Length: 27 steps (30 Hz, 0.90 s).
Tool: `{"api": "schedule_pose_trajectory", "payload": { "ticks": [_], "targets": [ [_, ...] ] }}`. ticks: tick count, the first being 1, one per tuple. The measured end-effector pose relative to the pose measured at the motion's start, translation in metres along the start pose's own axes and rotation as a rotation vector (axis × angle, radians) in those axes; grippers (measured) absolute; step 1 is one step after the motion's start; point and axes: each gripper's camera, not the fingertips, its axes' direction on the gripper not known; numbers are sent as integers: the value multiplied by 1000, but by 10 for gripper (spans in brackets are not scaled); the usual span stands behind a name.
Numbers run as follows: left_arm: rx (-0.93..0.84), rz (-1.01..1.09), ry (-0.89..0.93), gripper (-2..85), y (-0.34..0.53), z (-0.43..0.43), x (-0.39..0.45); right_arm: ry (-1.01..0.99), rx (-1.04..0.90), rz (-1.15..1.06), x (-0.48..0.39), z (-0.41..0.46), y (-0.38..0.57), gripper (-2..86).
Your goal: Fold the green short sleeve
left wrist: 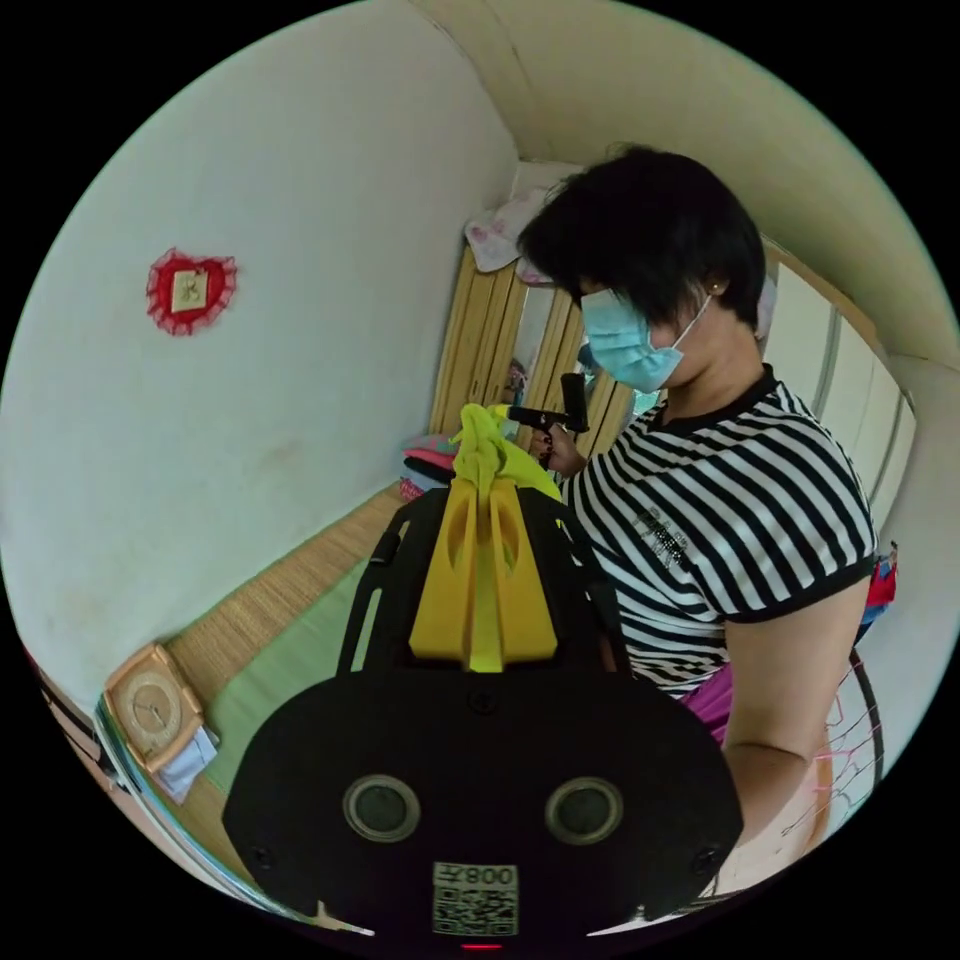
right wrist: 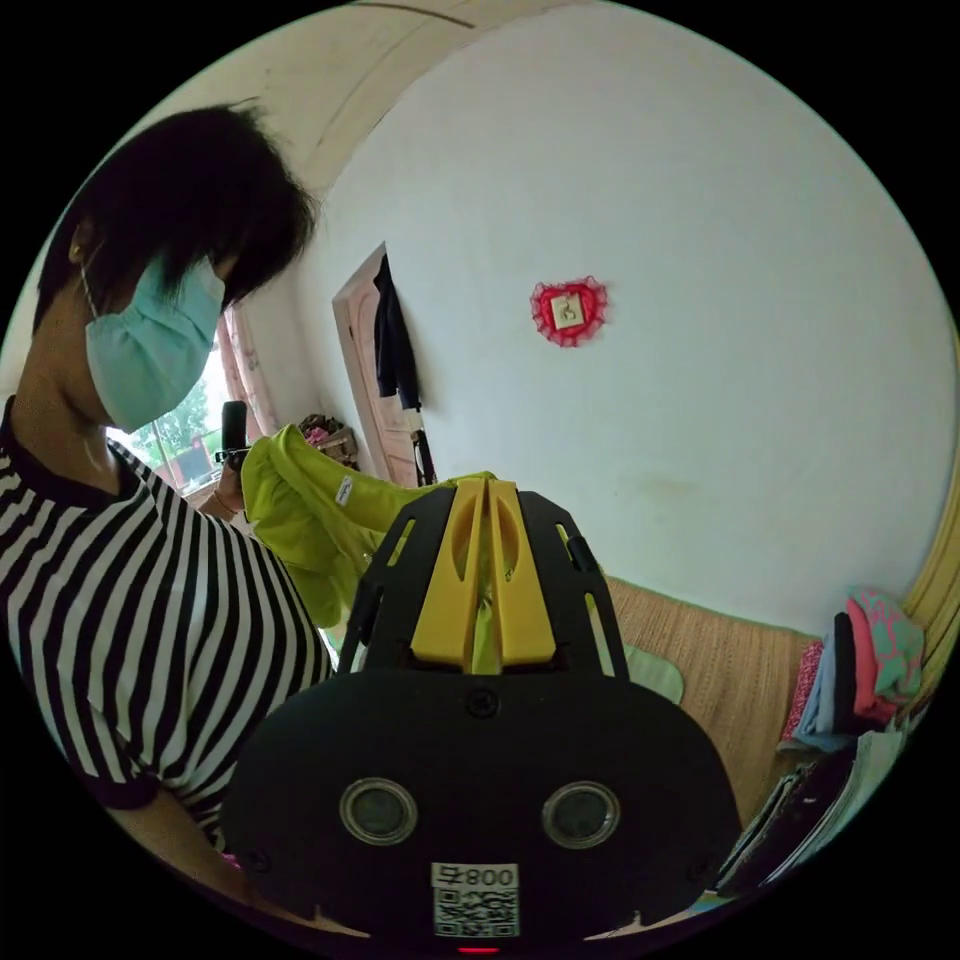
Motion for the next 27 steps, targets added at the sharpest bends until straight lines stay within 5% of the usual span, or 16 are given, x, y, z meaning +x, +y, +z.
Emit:
{"api": "schedule_pose_trajectory", "payload": {
  "ticks": [8, 12, 20, 27],
  "targets": [
    [30, -69, -49, 21, 14, -5, -82, 80, -77, -113, -1, 64, -46, 2],
    [-7, -194, -73, 21, 39, 18, -158, 62, -210, -72, 50, 163, -60, 3],
    [-4, -888, -140, 39, 225, 118, -422, -115, -637, 263, 230, 470, -14, 17],
    [15, -1255, -295, 65, 417, 163, -457, -102, -783, 527, 311, 588, 127, 45]
  ]
}}
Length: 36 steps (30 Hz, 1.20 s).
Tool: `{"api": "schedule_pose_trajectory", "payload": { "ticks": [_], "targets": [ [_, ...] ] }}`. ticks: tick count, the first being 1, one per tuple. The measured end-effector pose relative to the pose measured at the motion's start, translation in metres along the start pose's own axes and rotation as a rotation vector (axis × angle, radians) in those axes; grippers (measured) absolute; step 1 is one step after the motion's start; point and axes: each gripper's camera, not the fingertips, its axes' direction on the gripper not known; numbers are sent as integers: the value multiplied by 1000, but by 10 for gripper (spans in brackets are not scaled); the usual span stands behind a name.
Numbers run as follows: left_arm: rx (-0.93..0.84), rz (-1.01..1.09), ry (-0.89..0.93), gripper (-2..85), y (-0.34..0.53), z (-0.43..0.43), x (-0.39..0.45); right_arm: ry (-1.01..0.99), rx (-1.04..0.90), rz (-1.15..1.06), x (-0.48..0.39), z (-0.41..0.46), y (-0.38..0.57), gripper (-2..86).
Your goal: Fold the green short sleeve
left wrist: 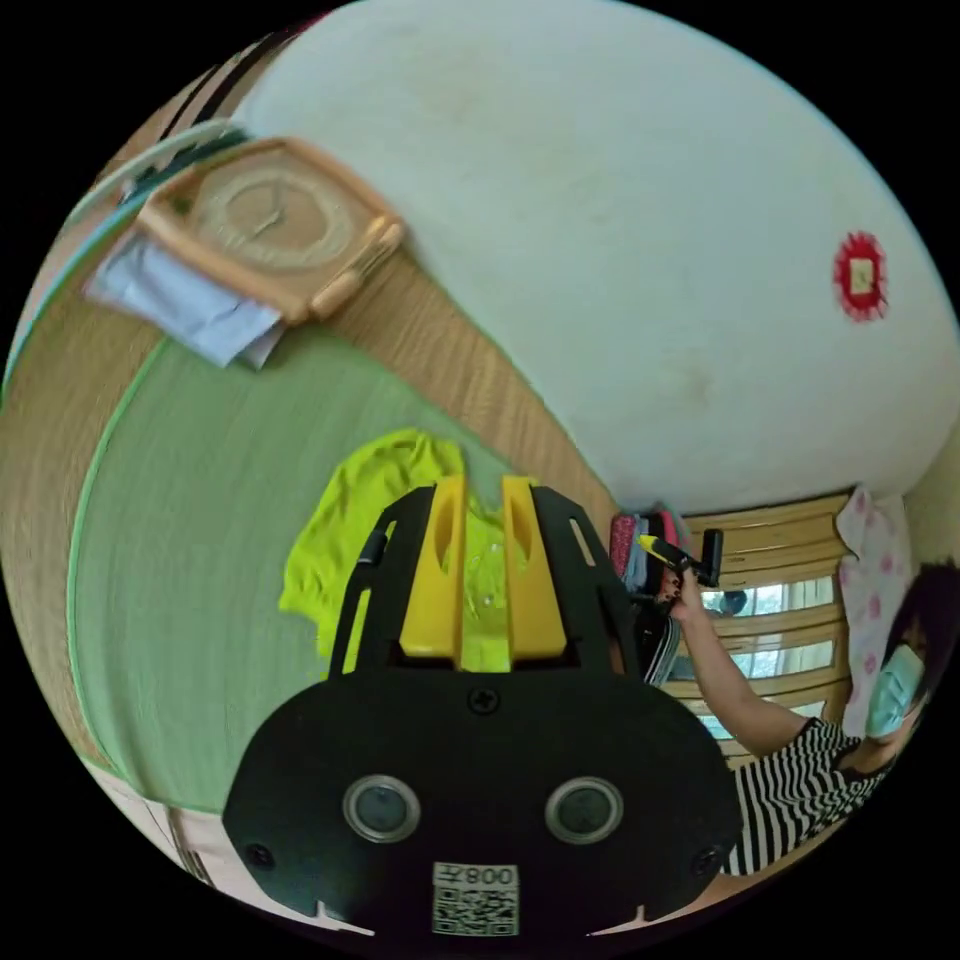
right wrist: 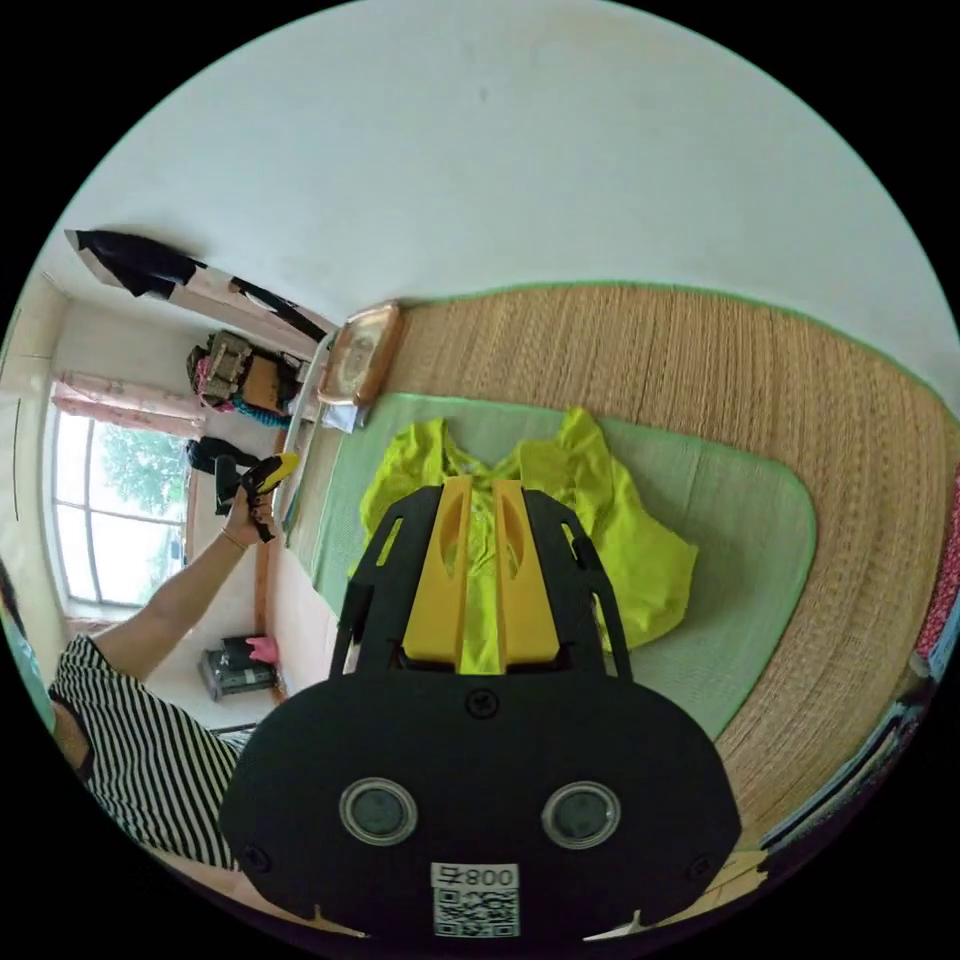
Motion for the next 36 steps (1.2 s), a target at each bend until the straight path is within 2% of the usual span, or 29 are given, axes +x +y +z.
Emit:
{"api": "schedule_pose_trajectory", "payload": {
  "ticks": [5, 8, 11, 17, 22, 30, 36],
  "targets": [
    [-195, -163, 8, 77, 104, 28, -92, -84, -131, 122, 51, 84, 89, 45],
    [-311, -248, -30, 83, 162, 28, -122, -107, -195, 251, 72, 116, 153, 44],
    [-348, -313, -44, 91, 206, 16, -141, -87, -238, 348, 80, 131, 203, 40],
    [-428, -313, -116, 112, 251, 9, -157, -39, -286, 407, 71, 159, 255, 51],
    [-539, -204, -154, 103, 269, 44, -162, -42, -331, 397, 67, 204, 270, 37],
    [-473, -154, -86, 22, 299, 45, -185, -112, -238, 355, 62, 223, 279, 1],
    [-359, -72, 72, 6, 313, 16, -183, -162, -139, 283, 33, 204, 278, 0]
  ]
}}
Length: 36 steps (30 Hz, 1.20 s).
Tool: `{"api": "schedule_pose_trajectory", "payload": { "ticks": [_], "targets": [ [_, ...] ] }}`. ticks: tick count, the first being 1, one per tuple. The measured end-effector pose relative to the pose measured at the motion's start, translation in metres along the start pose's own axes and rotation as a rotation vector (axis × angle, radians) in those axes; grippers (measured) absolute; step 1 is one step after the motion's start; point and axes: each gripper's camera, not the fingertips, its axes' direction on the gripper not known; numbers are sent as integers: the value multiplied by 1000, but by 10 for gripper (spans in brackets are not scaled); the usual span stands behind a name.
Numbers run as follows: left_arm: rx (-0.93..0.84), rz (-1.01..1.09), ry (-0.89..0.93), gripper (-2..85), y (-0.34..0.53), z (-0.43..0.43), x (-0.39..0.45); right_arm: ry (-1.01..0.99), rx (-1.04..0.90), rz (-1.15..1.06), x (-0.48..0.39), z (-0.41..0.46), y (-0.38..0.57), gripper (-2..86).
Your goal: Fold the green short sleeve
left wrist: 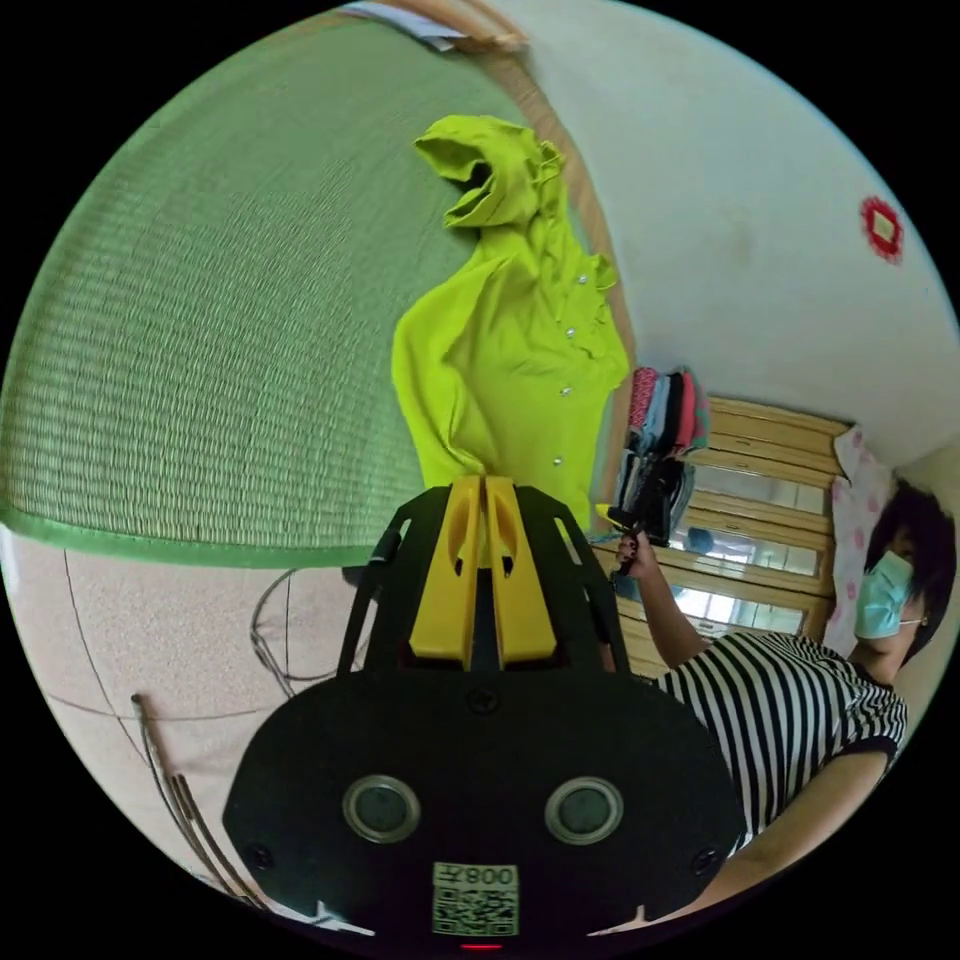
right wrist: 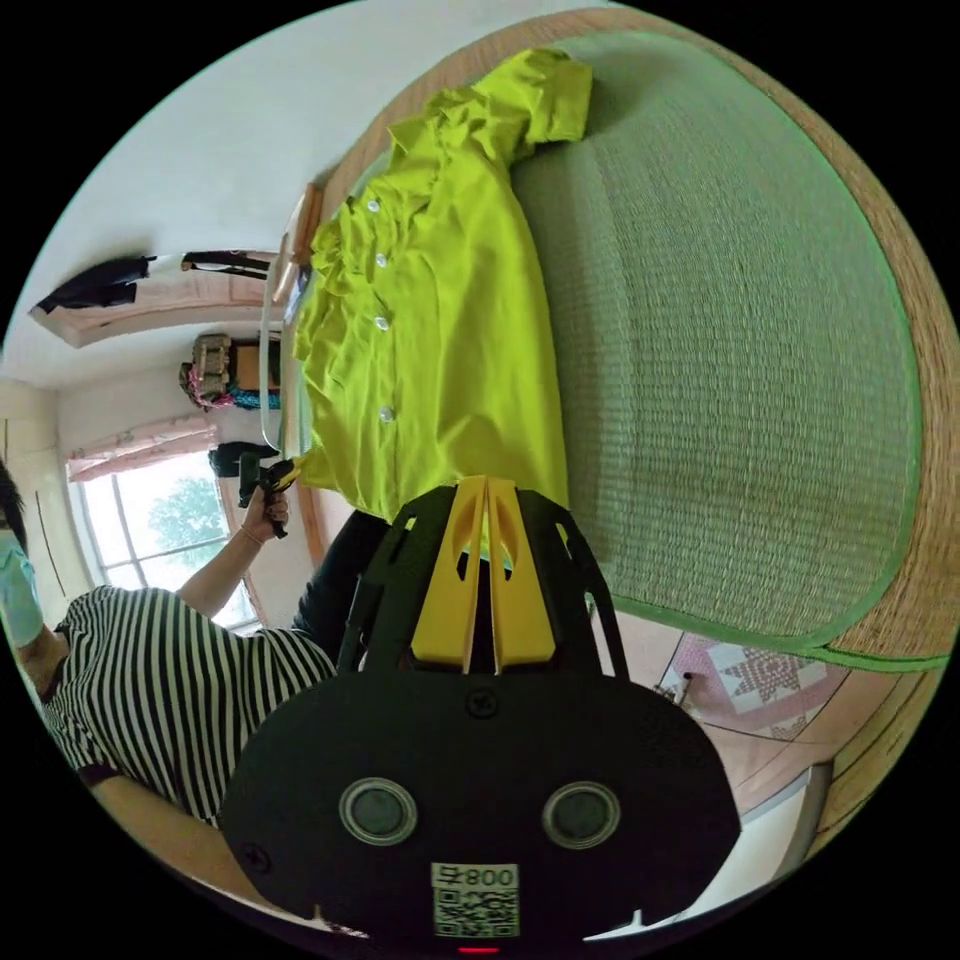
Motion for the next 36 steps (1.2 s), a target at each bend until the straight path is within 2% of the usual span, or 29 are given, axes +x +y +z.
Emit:
{"api": "schedule_pose_trajectory", "payload": {
  "ticks": [7, 12, 19, 28, 36],
  "targets": [
    [141, 151, 157, 3, 46, -49, 11, -101, 144, -97, -51, -45, 34, 1],
    [209, 183, 227, 3, 89, -72, -1, -79, 184, -124, -74, -56, 65, 4],
    [252, 72, 289, 3, 129, -56, -49, 132, 158, -7, -62, 13, 81, 49],
    [189, 53, 213, 4, 133, -33, -45, 335, 67, 109, -51, 76, 55, 61],
    [157, 58, 158, 3, 132, -15, -30, 272, 12, 114, -41, 87, 58, 9]
  ]
}}
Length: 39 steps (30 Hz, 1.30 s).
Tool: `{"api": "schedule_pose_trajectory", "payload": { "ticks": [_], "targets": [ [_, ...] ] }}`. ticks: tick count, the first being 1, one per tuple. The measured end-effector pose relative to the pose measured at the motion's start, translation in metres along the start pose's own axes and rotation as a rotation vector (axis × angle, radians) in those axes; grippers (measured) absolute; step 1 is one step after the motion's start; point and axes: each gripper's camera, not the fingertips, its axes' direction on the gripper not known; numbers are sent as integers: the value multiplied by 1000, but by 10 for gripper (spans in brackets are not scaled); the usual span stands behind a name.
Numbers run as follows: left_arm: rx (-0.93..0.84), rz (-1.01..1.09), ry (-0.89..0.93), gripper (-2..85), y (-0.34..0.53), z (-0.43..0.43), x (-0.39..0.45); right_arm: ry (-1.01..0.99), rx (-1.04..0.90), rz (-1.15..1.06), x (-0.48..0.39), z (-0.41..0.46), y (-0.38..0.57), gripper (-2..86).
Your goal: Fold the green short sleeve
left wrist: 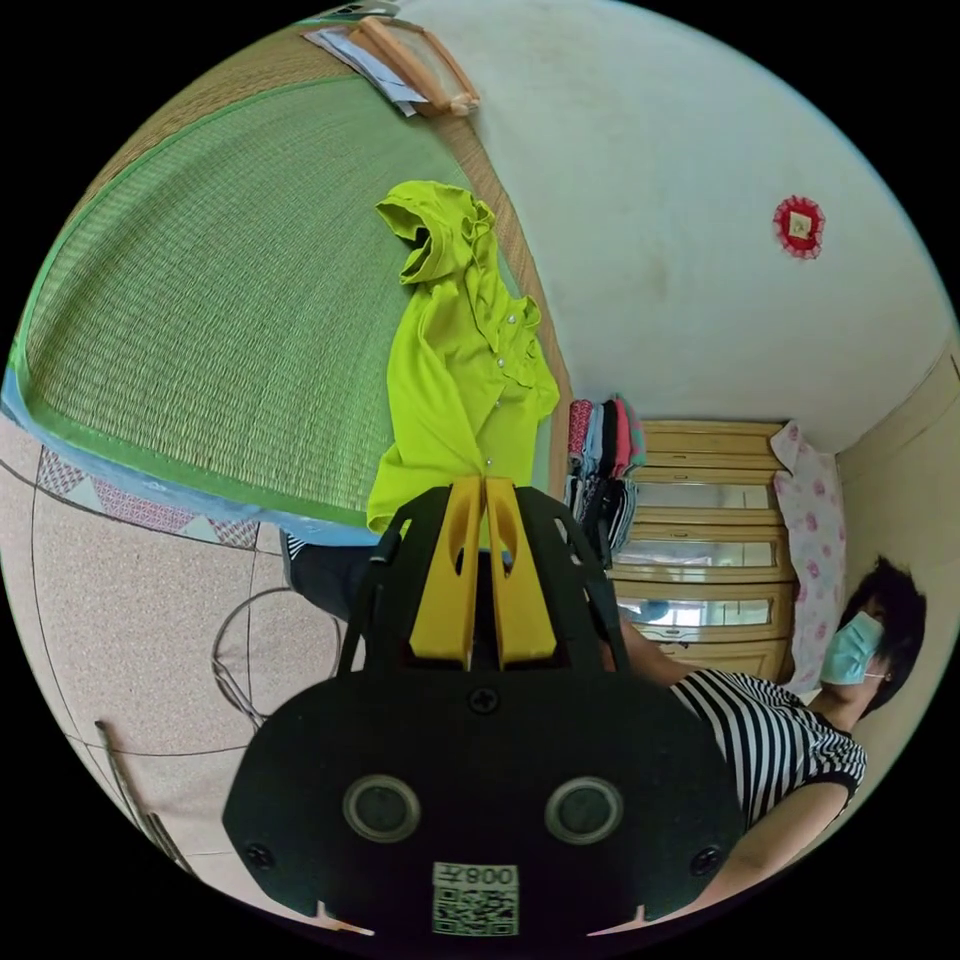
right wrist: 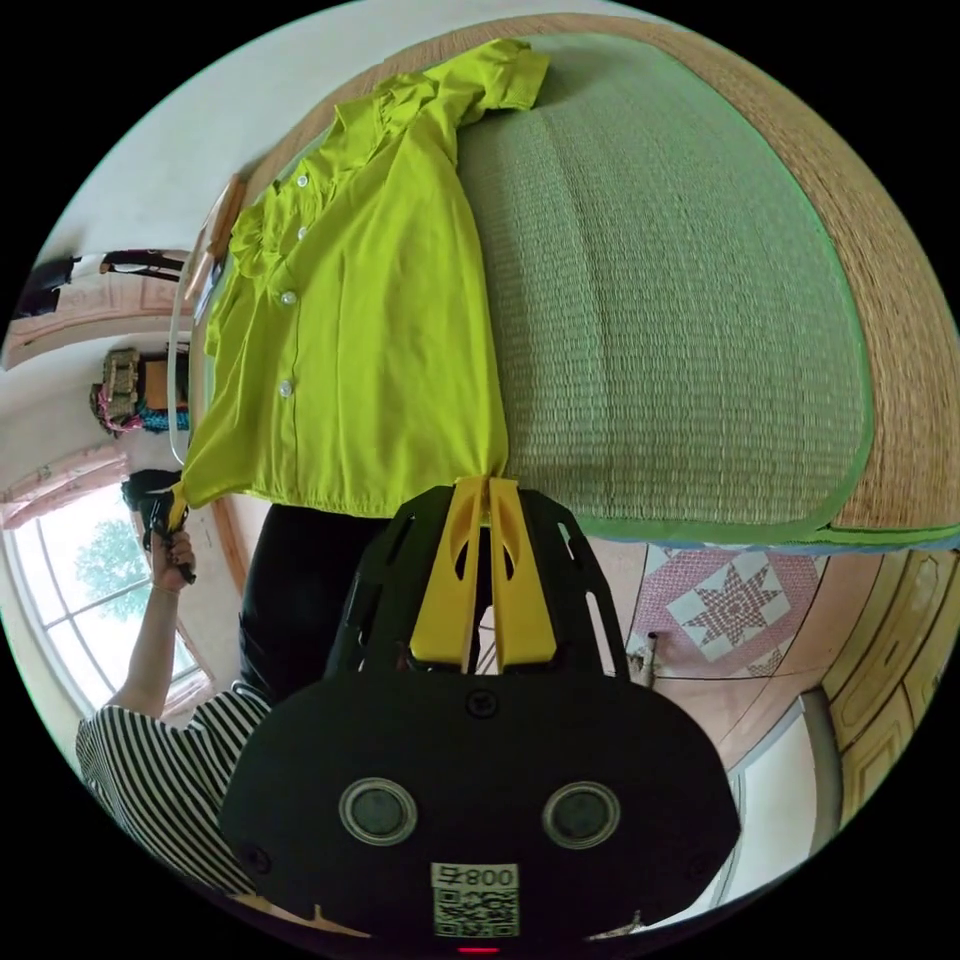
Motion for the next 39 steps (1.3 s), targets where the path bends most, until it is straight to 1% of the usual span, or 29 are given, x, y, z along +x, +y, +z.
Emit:
{"api": "schedule_pose_trajectory", "payload": {
  "ticks": [3, 7, 9, 12, 15, 18, 20, 24, 27, 30, 32, 33, 35, 36, 38, 39],
  "targets": [
    [-3, 27, 3, 3, 4, 1, 11, 3, 0, -44, 5, -16, 14, 6],
    [-23, 52, -26, 4, 15, 1, 18, -58, 47, -88, 18, -54, 47, 4],
    [-19, 42, -22, 5, 22, 2, 15, -90, 49, -91, 25, -59, 61, 4],
    [-9, -8, -29, 7, 34, 7, 0, -91, 22, -74, 39, -46, 79, 4],
    [4, -59, -54, 10, 39, 16, -13, -156, -5, -1, 62, -21, 87, 5],
    [47, -72, -94, 17, 38, 17, -11, -190, 41, 74, 82, -13, 96, 6],
    [75, -60, -161, 23, 31, 15, -3, -181, 68, 113, 93, -17, 100, 6],
    [146, -8, -290, 30, 10, 13, 23, -170, 204, 140, 111, -45, 102, 9],
    [77, 108, -310, 33, -27, 48, 54, -167, 319, 91, 103, -64, 80, 18],
    [-44, 229, -279, 33, -73, 113, 89, -158, 385, 22, 84, -71, 36, 33],
    [-147, 306, -212, 33, -111, 176, 116, -122, 405, -6, 73, -71, 4, 47],
    [-169, 323, -196, 33, -119, 193, 123, -88, 417, -20, 66, -71, -17, 51],
    [-254, 389, -137, 32, -152, 258, 149, -36, 440, -39, 58, -71, -45, 62],
    [-272, 404, -123, 32, -160, 273, 156, -3, 456, -31, 58, -70, -61, 69],
    [-338, 450, -70, 31, -184, 329, 177, 9, 471, -8, 63, -66, -81, 74],
    [-350, 461, -56, 31, -190, 341, 181, -7, 477, 21, 71, -62, -92, 75]
  ]
}}
